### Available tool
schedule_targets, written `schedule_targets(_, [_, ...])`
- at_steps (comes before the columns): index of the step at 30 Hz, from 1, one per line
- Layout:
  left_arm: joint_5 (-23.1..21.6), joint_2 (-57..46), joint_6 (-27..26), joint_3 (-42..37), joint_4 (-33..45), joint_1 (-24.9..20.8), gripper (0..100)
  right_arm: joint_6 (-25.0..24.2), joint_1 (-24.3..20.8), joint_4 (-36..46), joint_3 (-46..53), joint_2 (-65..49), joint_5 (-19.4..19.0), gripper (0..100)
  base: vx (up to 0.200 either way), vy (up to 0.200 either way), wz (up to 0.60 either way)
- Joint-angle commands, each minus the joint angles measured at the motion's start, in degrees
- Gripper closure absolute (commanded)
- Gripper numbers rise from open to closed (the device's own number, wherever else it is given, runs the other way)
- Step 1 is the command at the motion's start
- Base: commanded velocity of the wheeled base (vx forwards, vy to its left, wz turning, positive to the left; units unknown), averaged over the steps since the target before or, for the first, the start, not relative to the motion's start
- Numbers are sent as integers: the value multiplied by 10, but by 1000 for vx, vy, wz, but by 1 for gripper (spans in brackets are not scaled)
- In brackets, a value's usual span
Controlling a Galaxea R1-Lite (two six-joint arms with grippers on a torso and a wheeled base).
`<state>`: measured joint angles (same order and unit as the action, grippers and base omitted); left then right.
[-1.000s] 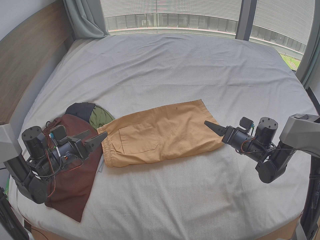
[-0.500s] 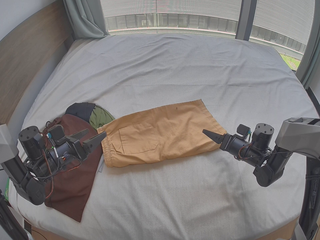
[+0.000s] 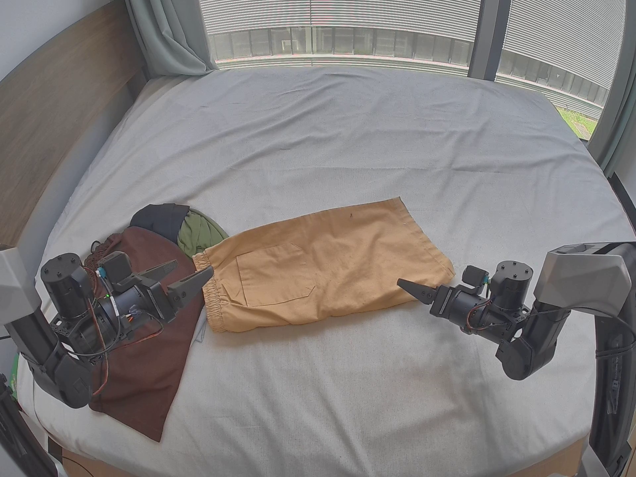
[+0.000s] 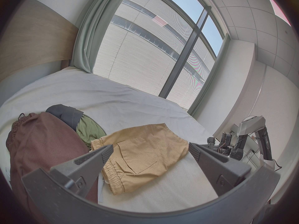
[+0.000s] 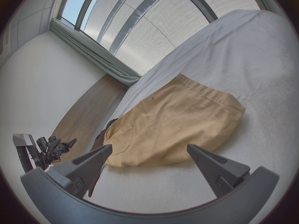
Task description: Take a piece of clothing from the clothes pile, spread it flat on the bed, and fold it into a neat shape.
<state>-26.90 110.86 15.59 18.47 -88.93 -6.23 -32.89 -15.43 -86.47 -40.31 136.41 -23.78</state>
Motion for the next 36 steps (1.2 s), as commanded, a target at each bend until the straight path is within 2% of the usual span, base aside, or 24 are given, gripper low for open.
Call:
schedule_targets(1, [0,4,1,2,-1,2,0,-1,-1,0,-6,32,0,0,0,0,0])
schedule_targets(16, [-1,7,1,1,0,1,0,-2,-17,-2,-46,98,4,0,0,0,0])
schedule_targets(19, [-1,7,1,1,-1,0,0,-4,-27,-2,-80,119,37,0,0,0,0])
schedule_targets(23, [-1,7,1,1,0,0,0,-8,-41,-1,-103,136,52,0,0,0,0])
schedule_targets(28, [-1,15,0,-1,-1,0,0,-31,-55,-14,-139,162,60,0,0,0,0])
schedule_targets(29, [-1,18,0,0,-1,0,0,-46,-59,-17,-154,166,77,0,0,0,0])
schedule_targets(31, [-1,18,0,1,-1,0,0,-67,-66,-18,-166,167,85,0,0,0,0])
schedule_targets(36, [-1,18,0,1,-1,0,0,-107,-75,-18,-180,166,85,0,0,0,0])
